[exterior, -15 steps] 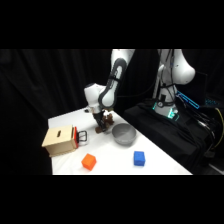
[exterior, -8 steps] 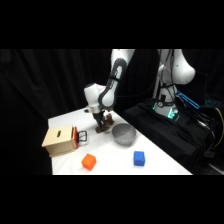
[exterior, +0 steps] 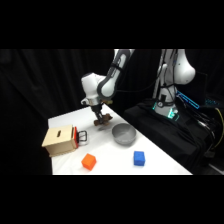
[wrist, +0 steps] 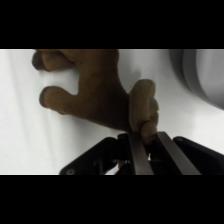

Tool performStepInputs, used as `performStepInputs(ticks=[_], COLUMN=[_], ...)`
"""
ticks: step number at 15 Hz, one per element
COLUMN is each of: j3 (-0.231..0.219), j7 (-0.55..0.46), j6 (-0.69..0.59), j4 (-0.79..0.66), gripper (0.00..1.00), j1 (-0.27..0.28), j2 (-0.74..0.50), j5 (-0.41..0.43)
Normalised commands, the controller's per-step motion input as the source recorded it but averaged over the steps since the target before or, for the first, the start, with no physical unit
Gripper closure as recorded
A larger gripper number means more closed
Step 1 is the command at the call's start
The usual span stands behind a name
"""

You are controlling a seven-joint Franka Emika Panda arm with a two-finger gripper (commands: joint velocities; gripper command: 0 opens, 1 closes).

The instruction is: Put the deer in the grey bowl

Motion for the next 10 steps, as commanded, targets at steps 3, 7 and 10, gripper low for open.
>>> performStepInputs(ticks=[3,7,10], j3=[-0.138,-0.086,-0.018], j7=[0.34,0.34,0.29], j6=[-0.34,-0.28,-0.19], j4=[-0.24,-0.25,-0.3], gripper=[0.91,0.91,0.91], j1=[0.227,0.218,0.184], j2=[-0.65,-0.58,-0.52], j5=[-0.215,-0.224,-0.176])
